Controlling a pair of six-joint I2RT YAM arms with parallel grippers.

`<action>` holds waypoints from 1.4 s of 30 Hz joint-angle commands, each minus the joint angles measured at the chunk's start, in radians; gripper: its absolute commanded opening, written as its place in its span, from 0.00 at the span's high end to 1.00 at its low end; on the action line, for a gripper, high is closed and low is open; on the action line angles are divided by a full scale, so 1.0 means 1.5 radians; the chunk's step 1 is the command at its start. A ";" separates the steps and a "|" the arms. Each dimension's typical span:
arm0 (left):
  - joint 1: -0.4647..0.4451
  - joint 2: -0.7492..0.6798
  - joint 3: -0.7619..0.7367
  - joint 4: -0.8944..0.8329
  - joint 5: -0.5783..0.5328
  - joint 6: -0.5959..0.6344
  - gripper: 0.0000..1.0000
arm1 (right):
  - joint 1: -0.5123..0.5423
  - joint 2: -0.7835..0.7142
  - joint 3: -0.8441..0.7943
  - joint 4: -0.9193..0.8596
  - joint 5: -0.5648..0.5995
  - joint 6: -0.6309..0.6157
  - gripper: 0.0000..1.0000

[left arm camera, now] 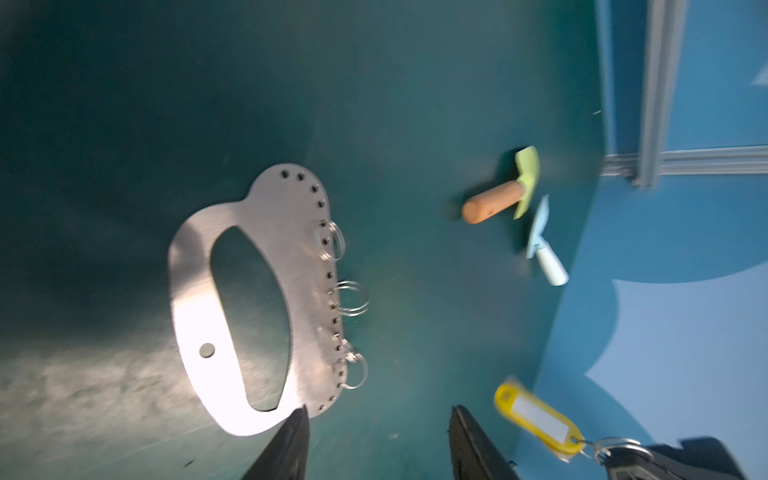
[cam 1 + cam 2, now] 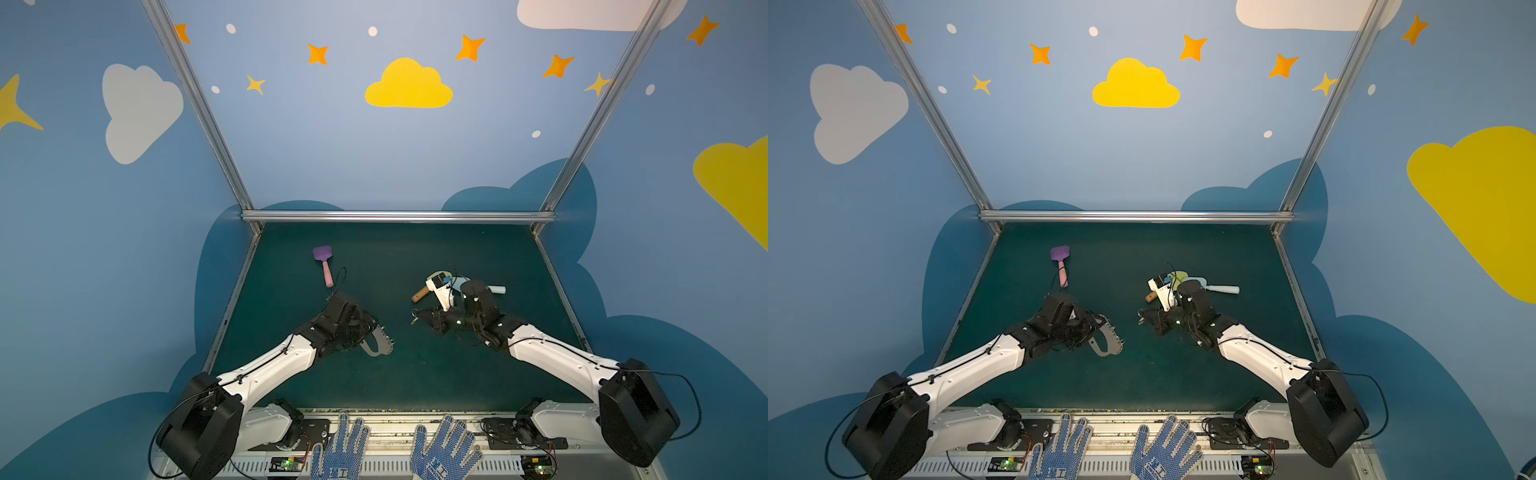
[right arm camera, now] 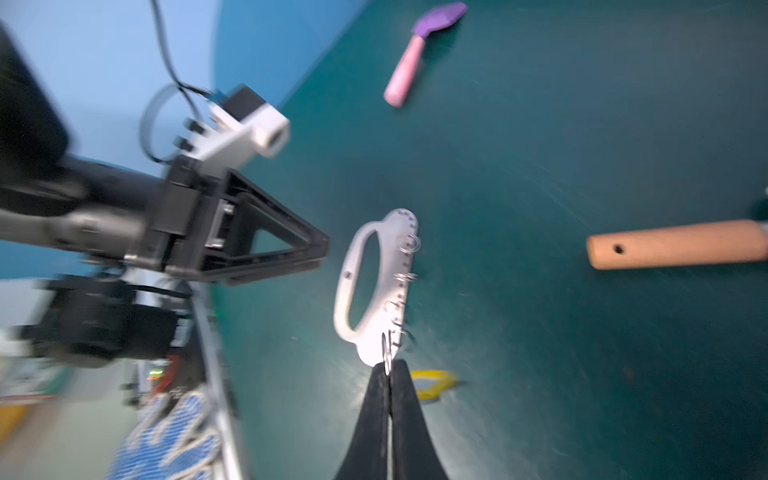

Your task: Put the keys on the keyring

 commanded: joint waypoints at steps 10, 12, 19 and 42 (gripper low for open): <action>0.015 -0.027 -0.002 0.245 0.176 0.018 0.55 | -0.079 0.046 -0.009 0.225 -0.421 0.185 1.00; 0.014 -0.032 -0.003 0.274 0.192 0.020 0.58 | -0.080 0.043 -0.007 0.233 -0.436 0.188 1.00; 0.015 -0.042 0.005 0.340 0.243 0.036 0.65 | -0.085 0.032 -0.007 0.241 -0.457 0.187 1.00; 0.036 0.039 0.107 0.405 0.427 0.043 0.73 | -0.119 0.073 0.041 0.309 -0.520 0.204 1.00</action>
